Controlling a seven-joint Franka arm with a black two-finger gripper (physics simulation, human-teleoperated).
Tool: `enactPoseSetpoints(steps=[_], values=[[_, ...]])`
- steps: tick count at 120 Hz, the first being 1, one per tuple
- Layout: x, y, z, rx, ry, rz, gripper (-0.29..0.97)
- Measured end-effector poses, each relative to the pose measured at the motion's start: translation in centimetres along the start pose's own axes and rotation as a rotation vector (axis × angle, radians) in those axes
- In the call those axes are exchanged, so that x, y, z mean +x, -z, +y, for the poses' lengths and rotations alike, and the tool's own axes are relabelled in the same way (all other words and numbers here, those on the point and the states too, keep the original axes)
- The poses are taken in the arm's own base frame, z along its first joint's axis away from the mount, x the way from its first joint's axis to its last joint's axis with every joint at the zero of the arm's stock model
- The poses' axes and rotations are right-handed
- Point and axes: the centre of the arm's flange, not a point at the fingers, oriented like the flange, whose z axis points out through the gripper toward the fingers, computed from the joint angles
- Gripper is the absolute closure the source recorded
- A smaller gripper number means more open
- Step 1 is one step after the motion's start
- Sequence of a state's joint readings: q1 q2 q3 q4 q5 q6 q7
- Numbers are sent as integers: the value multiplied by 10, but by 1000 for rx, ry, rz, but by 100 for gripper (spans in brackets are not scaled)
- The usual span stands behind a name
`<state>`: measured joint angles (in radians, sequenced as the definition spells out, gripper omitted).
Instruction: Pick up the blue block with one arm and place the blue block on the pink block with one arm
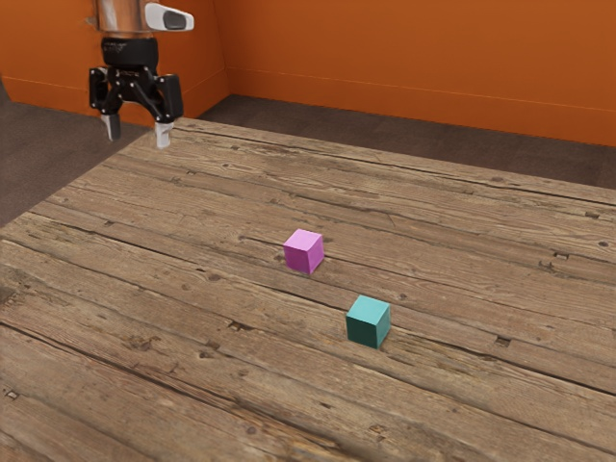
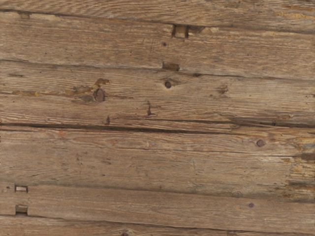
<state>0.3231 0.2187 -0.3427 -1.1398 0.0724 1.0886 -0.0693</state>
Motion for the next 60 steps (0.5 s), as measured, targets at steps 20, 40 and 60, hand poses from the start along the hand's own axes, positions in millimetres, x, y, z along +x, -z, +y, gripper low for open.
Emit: enactPoseSetpoints(steps=[20,40,60], values=[[11,5,-2,-6,-3,77,0],[-68,114,57,-6,-78,386,0],[-32,60,256,17,-308,419,0]])
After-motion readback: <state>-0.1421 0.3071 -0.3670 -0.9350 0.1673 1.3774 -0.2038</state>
